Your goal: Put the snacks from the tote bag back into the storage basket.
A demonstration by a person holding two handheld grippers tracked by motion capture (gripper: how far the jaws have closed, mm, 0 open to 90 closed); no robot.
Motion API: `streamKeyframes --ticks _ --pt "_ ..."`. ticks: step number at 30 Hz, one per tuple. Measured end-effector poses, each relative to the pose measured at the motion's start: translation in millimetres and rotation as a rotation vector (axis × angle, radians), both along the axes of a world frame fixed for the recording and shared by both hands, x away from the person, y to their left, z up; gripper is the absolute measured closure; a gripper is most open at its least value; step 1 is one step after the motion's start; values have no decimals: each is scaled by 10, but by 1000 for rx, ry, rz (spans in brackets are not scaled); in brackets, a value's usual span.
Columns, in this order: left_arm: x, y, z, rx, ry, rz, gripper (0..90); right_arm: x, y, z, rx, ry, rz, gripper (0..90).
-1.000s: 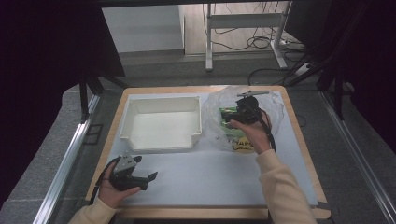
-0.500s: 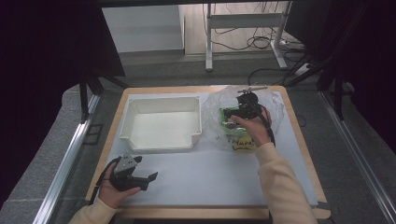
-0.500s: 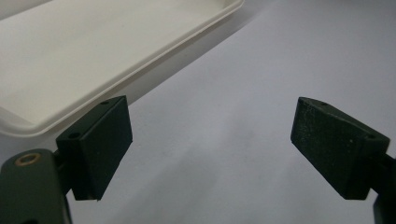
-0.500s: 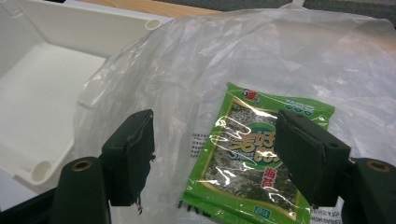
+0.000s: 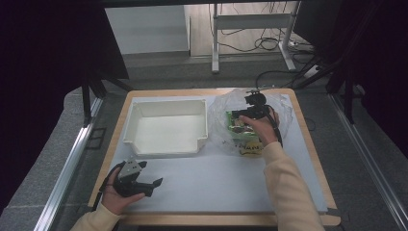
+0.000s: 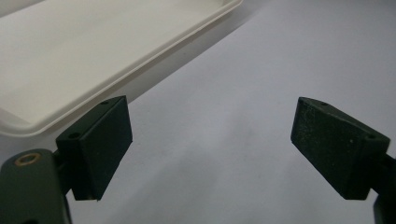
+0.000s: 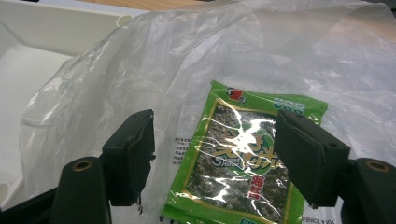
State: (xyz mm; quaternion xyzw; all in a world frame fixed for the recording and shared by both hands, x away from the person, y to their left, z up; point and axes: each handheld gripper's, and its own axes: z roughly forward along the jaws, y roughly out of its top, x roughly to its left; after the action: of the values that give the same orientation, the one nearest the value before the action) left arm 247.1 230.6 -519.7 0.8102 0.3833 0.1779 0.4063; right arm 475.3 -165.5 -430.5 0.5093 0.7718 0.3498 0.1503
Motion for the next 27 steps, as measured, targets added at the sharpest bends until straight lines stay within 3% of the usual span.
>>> streamKeyframes --ticks 15,27 --pt "-4 3 1 -2 3 -3 126 238 -122 -265 -35 82 -72 337" --pt "-2 -3 -4 2 4 -8 127 316 -171 -321 -66 107 -91 348"
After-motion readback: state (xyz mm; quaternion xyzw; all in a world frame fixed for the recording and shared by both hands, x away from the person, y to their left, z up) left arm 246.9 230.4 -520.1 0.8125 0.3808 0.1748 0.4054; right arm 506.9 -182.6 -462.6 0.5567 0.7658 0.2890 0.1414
